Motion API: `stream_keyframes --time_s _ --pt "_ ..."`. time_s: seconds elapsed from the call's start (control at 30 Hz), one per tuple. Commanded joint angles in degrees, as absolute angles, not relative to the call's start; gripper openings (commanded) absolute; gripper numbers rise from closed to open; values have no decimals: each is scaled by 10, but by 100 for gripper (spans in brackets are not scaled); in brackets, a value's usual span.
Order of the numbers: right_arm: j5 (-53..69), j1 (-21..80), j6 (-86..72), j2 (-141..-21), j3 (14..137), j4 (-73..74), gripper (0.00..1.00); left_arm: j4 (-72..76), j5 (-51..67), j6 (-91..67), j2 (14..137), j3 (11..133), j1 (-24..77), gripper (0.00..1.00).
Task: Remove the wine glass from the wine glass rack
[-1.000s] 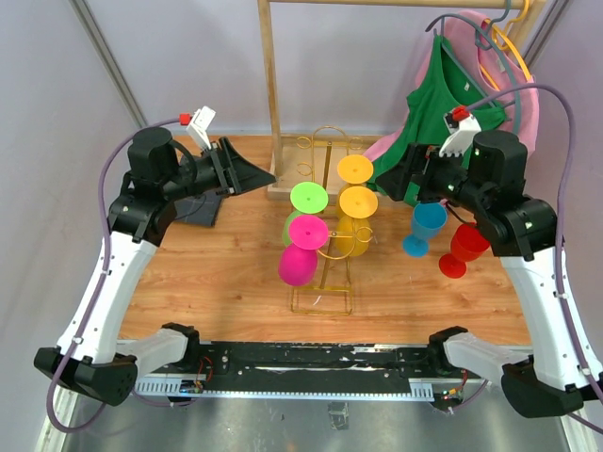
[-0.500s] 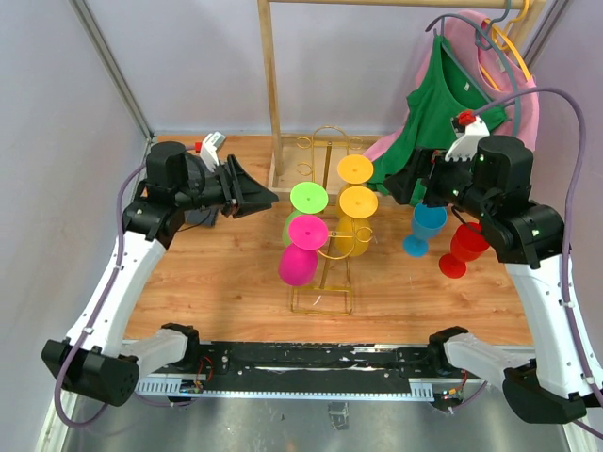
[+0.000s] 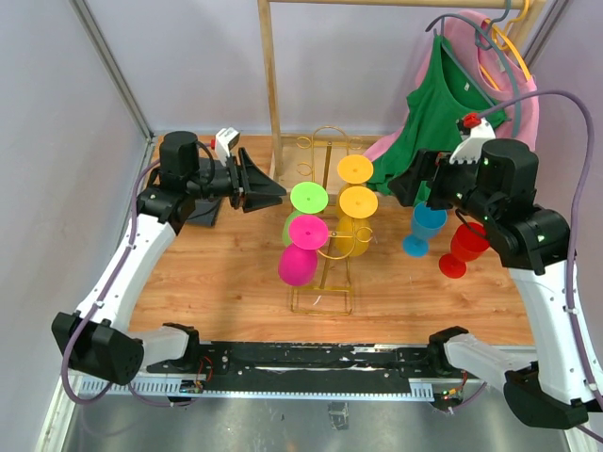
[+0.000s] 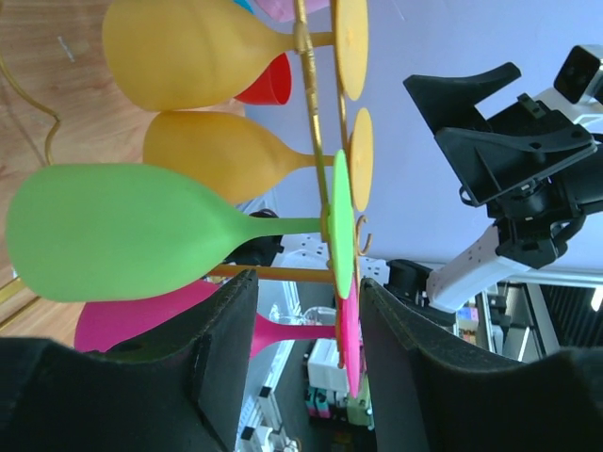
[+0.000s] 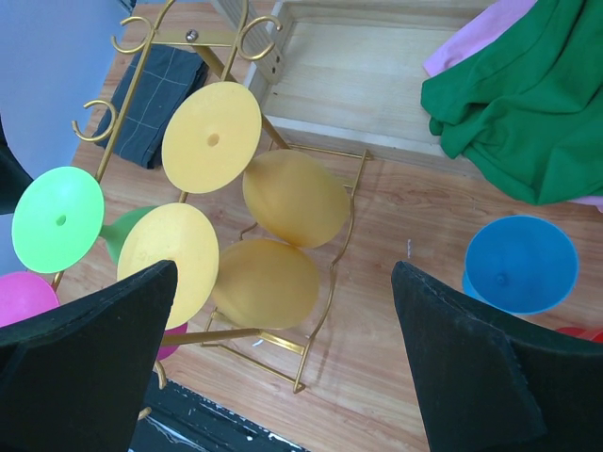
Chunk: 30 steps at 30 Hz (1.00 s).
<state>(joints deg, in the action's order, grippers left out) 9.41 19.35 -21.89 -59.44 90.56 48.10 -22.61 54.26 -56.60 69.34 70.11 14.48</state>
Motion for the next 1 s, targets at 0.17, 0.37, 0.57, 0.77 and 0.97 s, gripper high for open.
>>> stream_keyframes --time_s 0.17,0.37,0.57,0.77,0.97 --pt "72 204 -217 -579 913 486 99 -198 580 -586 713 740 161 50" --pt "67 204 -216 -576 915 490 98 -197 584 -582 723 740 172 49" --pt "64 204 -216 -570 910 490 99 -189 584 -585 734 747 180 46" --pt "61 204 -215 -567 905 490 99 -186 585 -585 742 755 187 40" --pt "59 204 -213 -565 901 490 99 -185 588 -584 747 763 189 26"
